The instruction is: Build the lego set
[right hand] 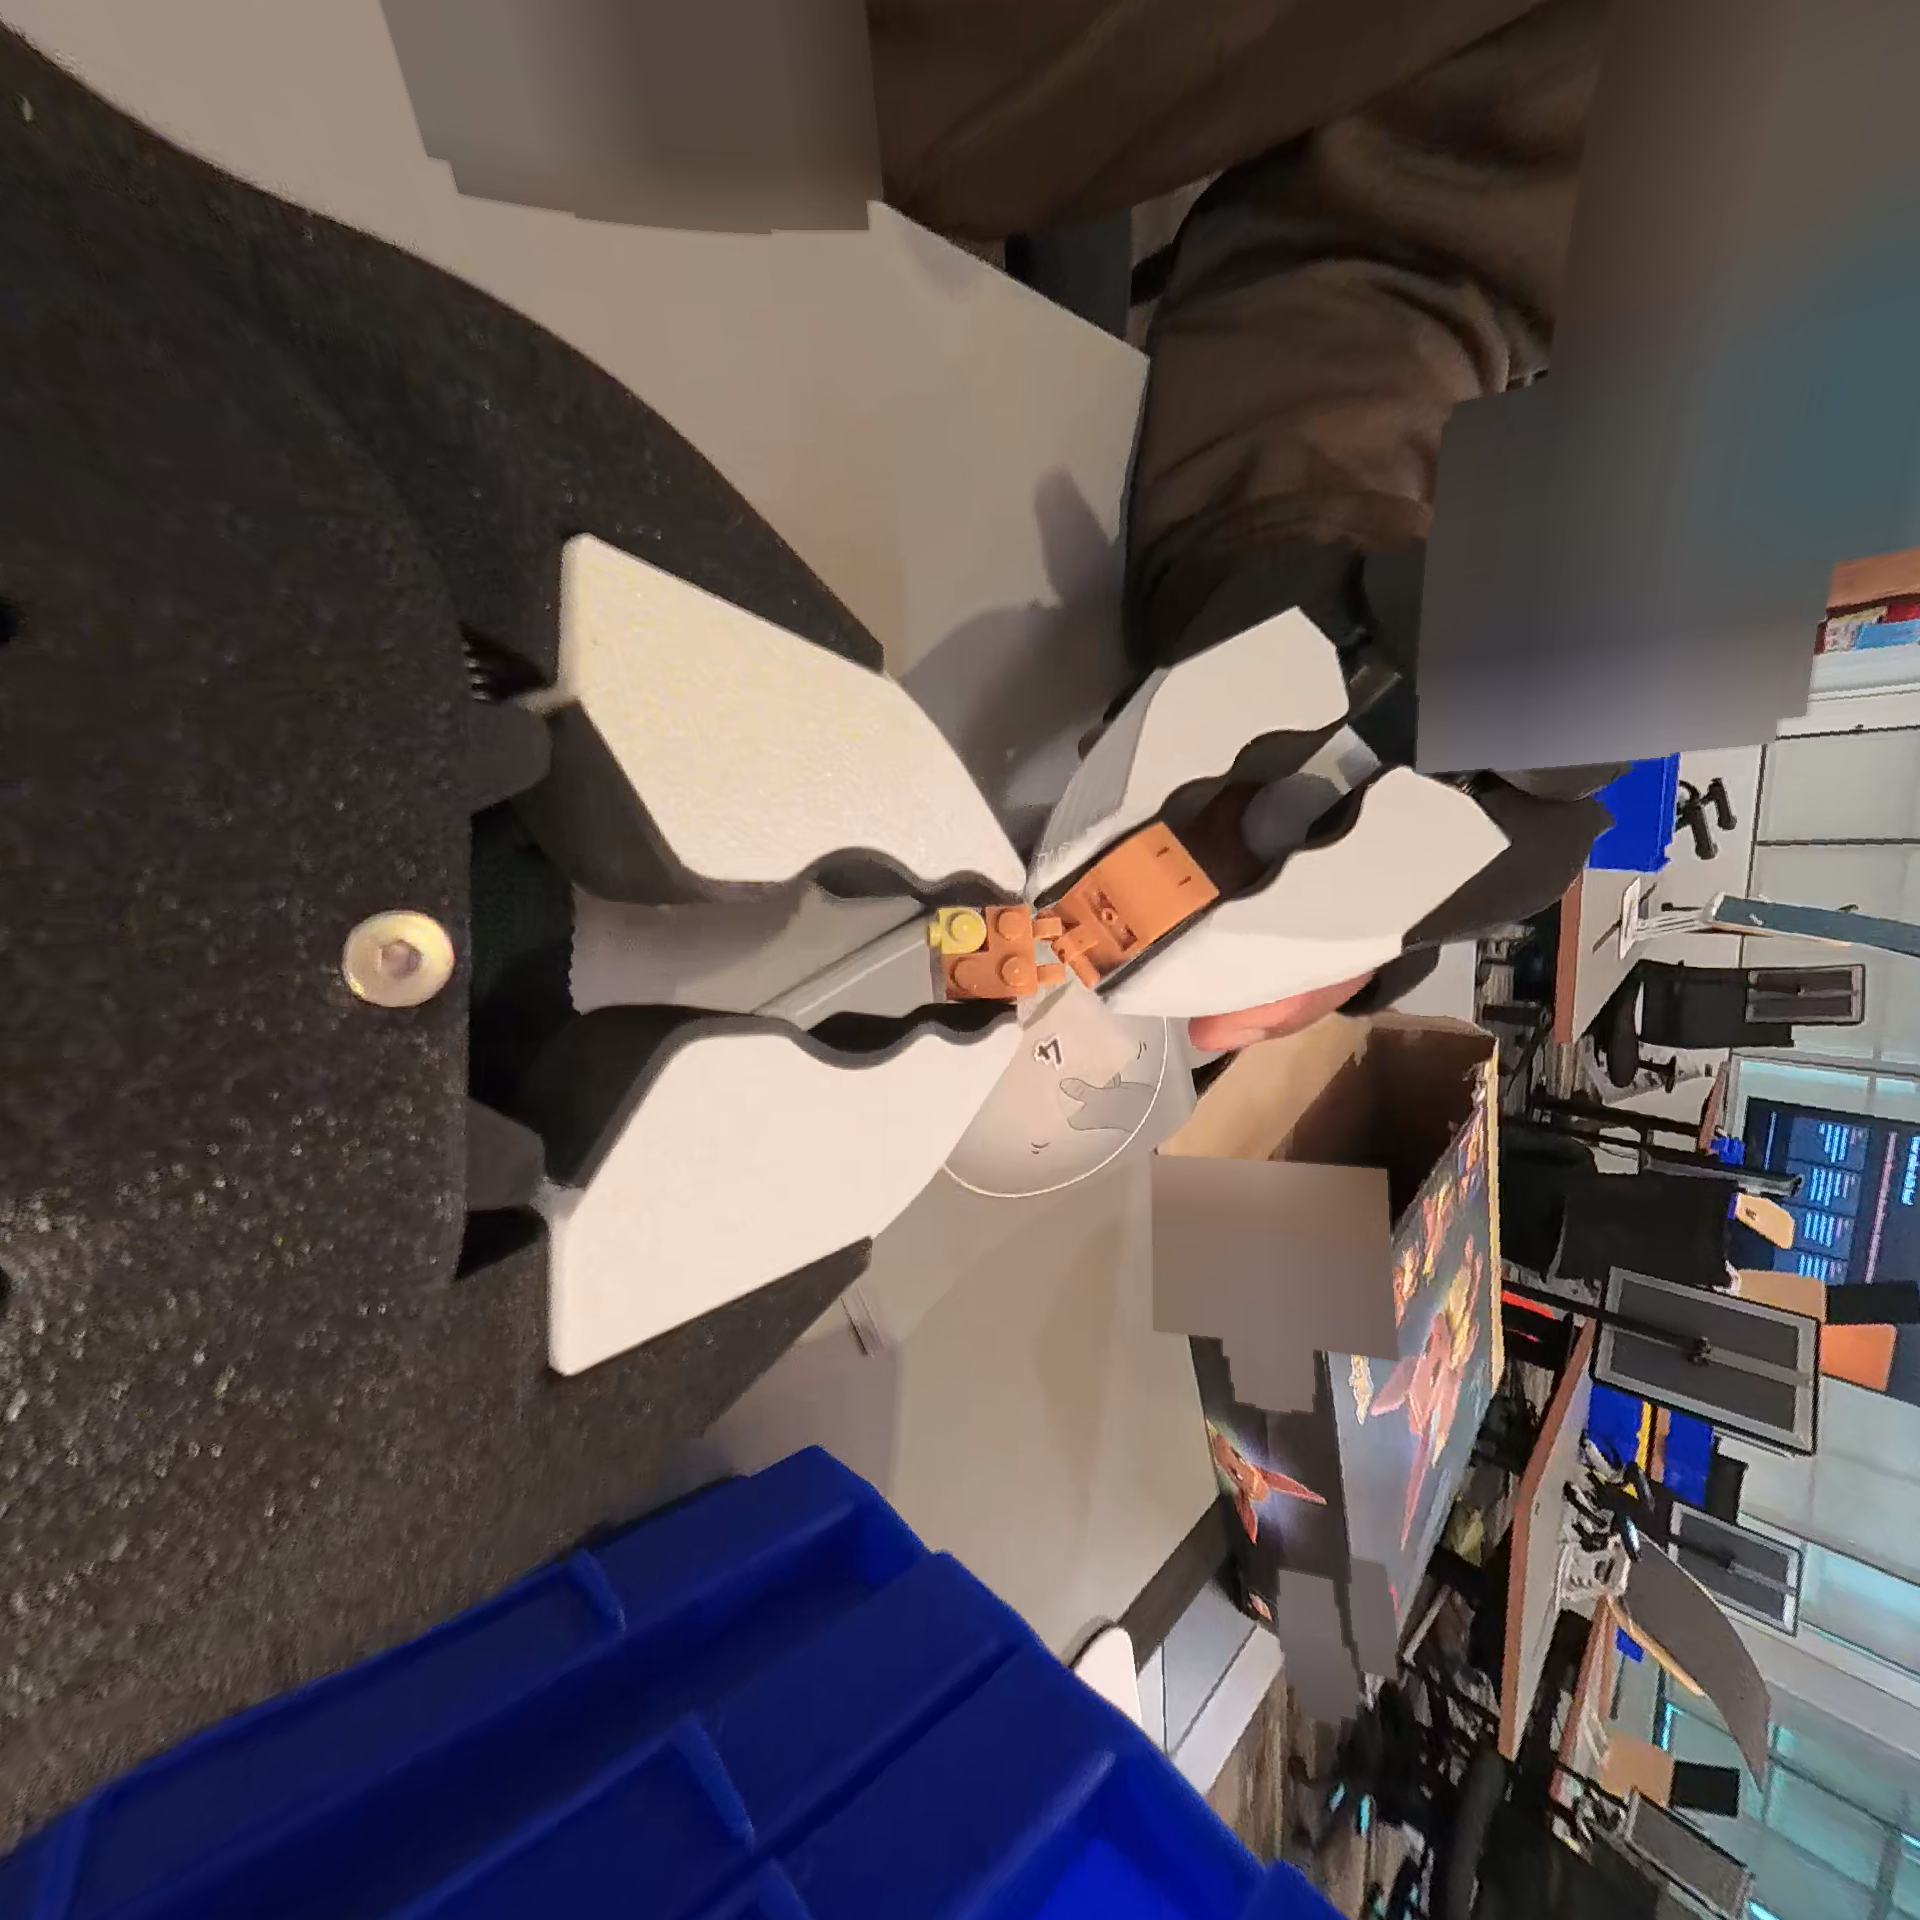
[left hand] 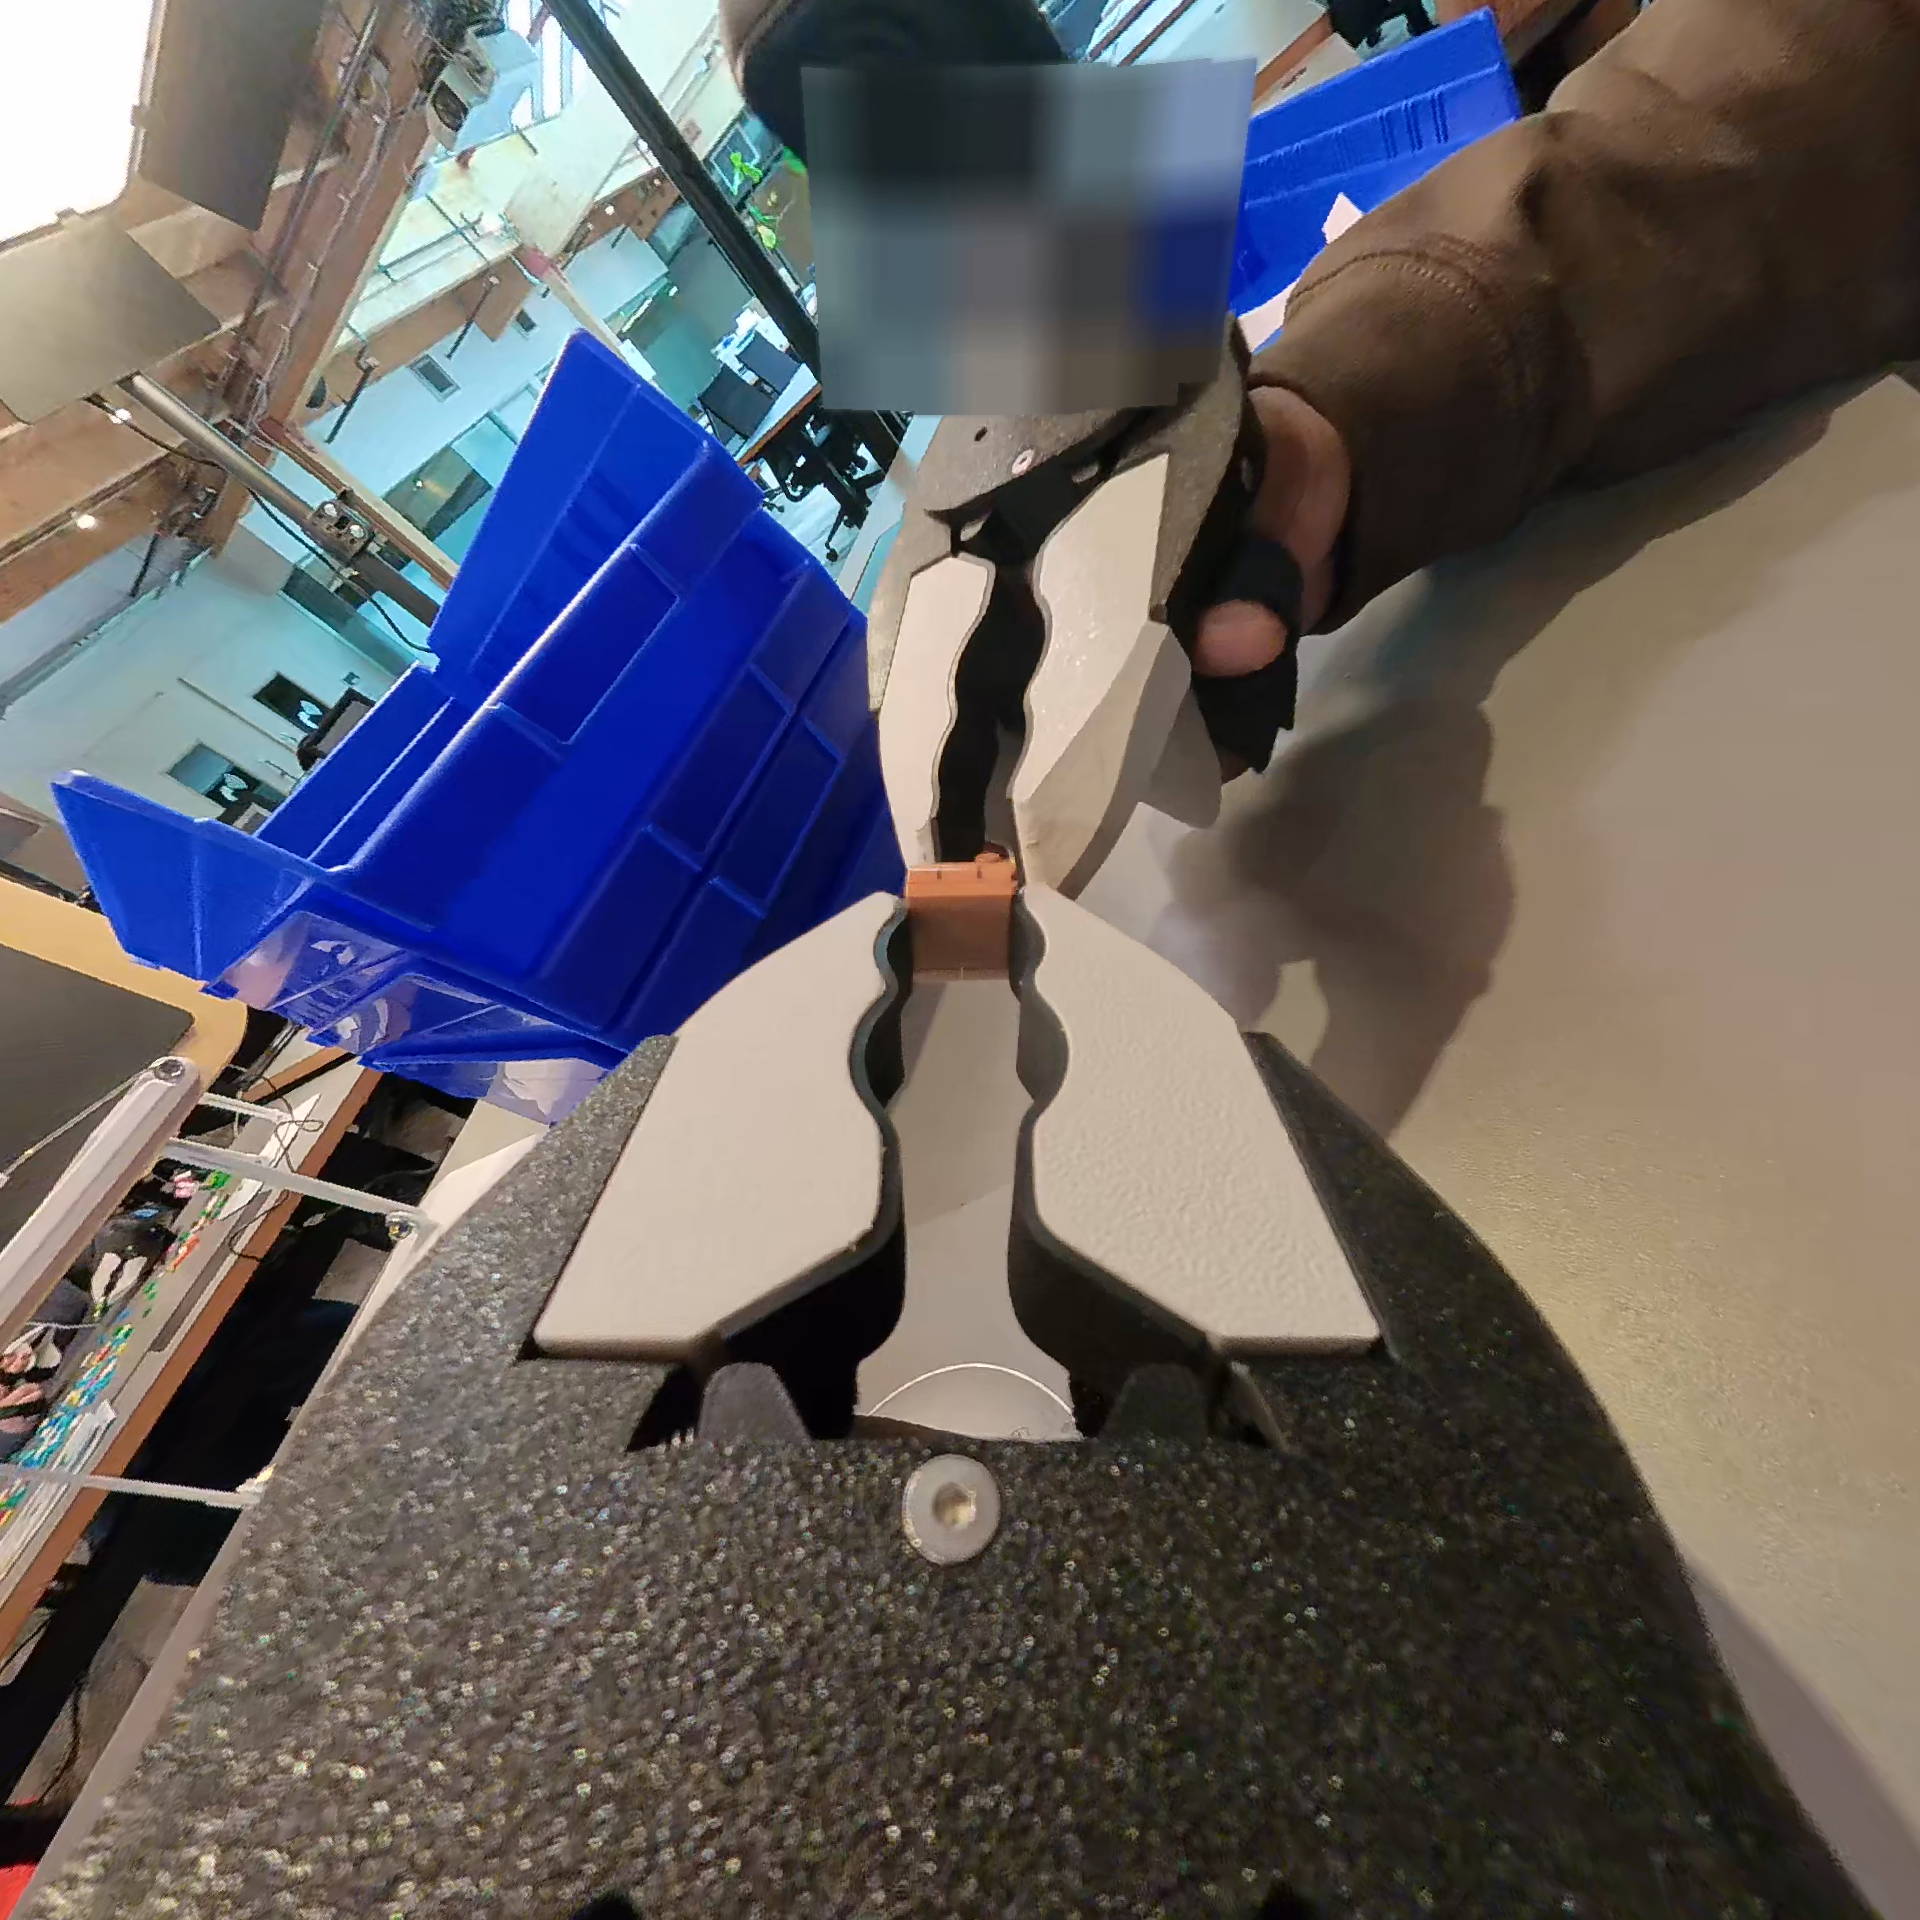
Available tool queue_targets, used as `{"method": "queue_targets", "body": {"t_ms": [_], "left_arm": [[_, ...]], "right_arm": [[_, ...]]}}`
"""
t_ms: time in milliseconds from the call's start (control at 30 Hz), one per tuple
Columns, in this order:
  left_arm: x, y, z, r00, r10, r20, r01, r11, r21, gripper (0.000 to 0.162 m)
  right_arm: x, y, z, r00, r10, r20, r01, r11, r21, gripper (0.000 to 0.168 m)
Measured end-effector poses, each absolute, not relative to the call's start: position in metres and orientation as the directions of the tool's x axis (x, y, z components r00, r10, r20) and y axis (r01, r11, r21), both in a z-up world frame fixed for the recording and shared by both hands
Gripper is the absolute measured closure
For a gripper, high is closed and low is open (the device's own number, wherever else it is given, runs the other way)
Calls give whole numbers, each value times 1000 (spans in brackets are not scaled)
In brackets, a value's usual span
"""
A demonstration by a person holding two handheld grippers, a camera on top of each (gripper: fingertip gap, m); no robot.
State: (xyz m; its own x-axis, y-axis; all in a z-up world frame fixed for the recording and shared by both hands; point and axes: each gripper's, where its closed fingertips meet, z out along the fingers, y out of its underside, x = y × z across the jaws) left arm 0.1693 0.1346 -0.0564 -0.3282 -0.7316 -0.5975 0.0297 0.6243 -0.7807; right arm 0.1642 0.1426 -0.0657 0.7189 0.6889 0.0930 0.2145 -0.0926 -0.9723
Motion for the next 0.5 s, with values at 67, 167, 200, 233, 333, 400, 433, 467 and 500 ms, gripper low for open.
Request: {"method": "queue_targets", "body": {"t_ms": [67,167,200,233,333,400,433,467,500], "left_arm": [[170,136,-55,-312,-746,-589,29,612,-791,145],[171,137,-54,-307,-768,-563,34,582,-813,145],[171,137,-52,-308,-778,-548,38,566,-824,145],[171,137,-51,-308,-789,-532,43,547,-836,145],[171,137,-46,-305,-824,-477,53,485,-873,145],[171,137,-44,-303,-843,-443,56,449,-892,145],[172,137,-44,-305,-851,-427,57,432,-900,145],[172,137,-43,-309,-858,-410,58,413,-909,145],[171,138,-41,-308,-868,-389,64,389,-919,145]], "right_arm": [[166,144,-64,731,667,143,247,-64,-967,151],[167,145,-61,738,634,231,309,-14,-951,151],[167,145,-60,738,626,251,321,2,-947,151],[167,145,-58,739,621,259,322,12,-947,151],[168,144,-52,746,611,265,312,31,-949,151],[169,144,-51,749,605,271,312,38,-949,152],[169,144,-50,749,604,272,312,41,-949,152],[170,144,-49,751,601,272,310,42,-950,152],[172,145,-49,760,591,270,309,37,-950,152]]}}
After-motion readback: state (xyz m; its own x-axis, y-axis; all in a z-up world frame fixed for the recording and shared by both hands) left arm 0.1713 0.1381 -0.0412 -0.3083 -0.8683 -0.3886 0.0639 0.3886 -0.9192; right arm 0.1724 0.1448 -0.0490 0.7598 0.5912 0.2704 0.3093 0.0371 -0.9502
